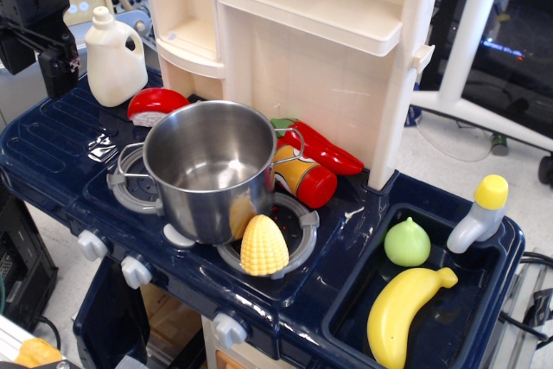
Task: Put banana in pot or pan
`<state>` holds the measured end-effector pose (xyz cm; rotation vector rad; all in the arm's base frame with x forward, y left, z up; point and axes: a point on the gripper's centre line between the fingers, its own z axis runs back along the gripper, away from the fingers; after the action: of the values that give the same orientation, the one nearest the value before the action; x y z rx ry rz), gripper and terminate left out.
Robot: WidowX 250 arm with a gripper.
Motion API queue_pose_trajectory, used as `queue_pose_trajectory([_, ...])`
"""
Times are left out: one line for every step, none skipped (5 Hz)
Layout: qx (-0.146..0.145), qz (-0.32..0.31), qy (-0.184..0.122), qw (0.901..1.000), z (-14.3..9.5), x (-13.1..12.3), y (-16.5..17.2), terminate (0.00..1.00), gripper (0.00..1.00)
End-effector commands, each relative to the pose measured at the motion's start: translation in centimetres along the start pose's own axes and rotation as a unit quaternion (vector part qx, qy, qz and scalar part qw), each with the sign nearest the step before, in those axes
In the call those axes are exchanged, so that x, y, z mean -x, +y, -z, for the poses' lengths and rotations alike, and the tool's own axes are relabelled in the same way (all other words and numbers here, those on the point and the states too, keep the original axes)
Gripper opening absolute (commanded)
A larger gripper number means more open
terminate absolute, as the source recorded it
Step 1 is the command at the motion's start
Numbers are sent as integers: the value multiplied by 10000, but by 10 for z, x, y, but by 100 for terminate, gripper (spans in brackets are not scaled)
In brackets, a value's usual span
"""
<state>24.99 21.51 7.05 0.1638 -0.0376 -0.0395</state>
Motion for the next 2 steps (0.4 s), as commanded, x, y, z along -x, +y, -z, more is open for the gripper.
queue_pose_trajectory([0,0,0,10000,0,0,0,0,100])
queue_pose_trajectory([-482,155,192,9985,-41,17,-29,0,100])
